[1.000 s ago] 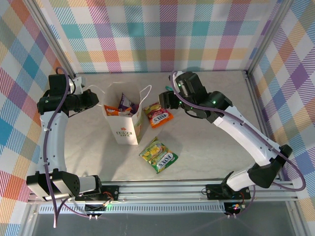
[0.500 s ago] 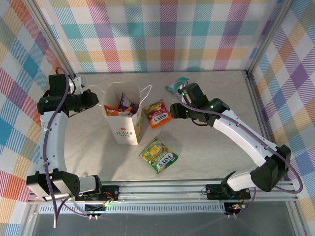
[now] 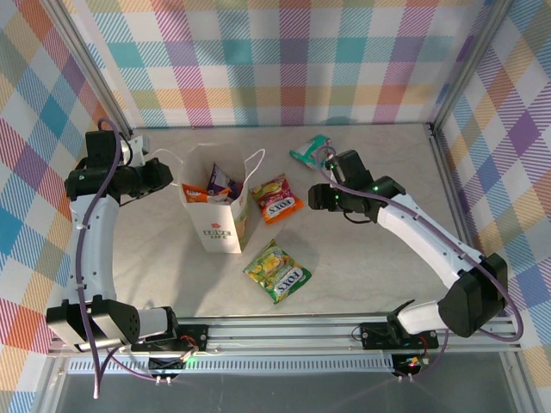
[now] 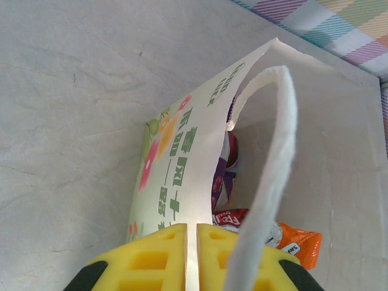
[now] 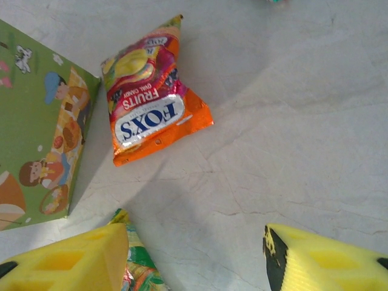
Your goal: Place the snacks into the paper bag
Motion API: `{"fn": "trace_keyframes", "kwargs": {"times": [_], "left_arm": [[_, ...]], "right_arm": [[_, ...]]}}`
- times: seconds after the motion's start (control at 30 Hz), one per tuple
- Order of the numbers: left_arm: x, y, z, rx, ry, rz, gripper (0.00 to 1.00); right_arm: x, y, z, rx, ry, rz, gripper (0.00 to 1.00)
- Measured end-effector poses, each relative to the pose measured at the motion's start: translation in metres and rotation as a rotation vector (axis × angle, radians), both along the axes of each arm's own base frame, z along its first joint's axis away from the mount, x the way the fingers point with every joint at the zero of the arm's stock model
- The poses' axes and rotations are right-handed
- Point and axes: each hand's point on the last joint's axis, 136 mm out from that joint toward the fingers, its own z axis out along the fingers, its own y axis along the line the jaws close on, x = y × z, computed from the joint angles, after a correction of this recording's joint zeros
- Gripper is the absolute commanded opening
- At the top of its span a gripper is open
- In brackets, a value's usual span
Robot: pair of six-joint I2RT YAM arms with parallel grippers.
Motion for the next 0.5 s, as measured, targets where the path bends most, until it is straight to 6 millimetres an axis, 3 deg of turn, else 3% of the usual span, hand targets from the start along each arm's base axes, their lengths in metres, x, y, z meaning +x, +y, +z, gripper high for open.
{"fn": "trace_keyframes", "kwargs": {"times": [0.13,0.5], "left_arm": [[0.0,0.001,0.0,0.003,0.0,0.003,0.13],[0.001,0.002,-0.001,0.008,0.003,0.007,0.13]], "right_arm": [[-0.002,-0.007,-0.014,-0.001,0.039,-0.02,0.63],[0.013,-0.005,-0.039,0.03,0.104,-0.067,0.83]]}}
